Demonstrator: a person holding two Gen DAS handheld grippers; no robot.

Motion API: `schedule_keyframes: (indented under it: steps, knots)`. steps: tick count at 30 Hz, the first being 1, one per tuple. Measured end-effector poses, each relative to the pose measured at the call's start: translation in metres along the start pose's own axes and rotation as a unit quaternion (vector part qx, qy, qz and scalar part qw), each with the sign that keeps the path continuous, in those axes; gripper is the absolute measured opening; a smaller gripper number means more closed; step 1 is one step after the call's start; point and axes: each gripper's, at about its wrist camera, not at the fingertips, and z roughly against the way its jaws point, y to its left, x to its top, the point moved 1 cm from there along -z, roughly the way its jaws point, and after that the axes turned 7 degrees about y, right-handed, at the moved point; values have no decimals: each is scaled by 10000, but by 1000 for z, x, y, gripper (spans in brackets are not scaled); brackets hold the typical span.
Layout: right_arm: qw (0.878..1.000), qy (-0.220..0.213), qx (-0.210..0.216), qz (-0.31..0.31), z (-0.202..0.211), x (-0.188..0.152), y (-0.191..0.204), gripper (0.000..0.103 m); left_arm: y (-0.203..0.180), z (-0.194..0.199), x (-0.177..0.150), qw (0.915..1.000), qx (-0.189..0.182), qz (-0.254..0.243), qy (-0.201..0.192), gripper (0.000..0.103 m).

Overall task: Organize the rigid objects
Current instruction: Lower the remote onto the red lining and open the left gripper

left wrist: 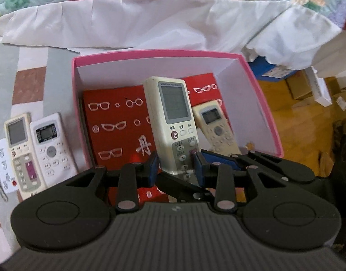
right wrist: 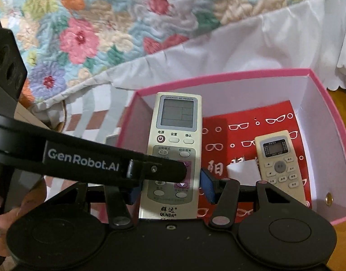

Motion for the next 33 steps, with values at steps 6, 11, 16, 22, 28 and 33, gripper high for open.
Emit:
schedule_keyframes:
  steps: [6, 11, 16, 22, 28, 33]
  knots:
    - [9994, 288, 76, -188, -23, 5, -12, 59, 3, -23, 10, 9994, 224, 49, 247, 33]
    - [9984, 482, -290, -77, -33, -2, -13, 59, 1, -39, 6, 9984, 301, 39, 467, 34]
    - [9952, 755, -622, 77, -42, -6, -17, 58, -1, -57, 5, 9971, 349, 96, 663, 29]
    - [9933, 827, -810, 55, -48, -10, -22, 57, -3, -70, 4, 9971, 435, 119, 616, 26]
    - [9908, 940, -965, 126, -55, -5, -20, 58, 5, -74, 5, 9970, 257, 412, 606, 27]
    - [9916, 745, -1033, 231, -36, -5, -12, 63, -5, -60, 1, 9983, 459, 42, 368, 41]
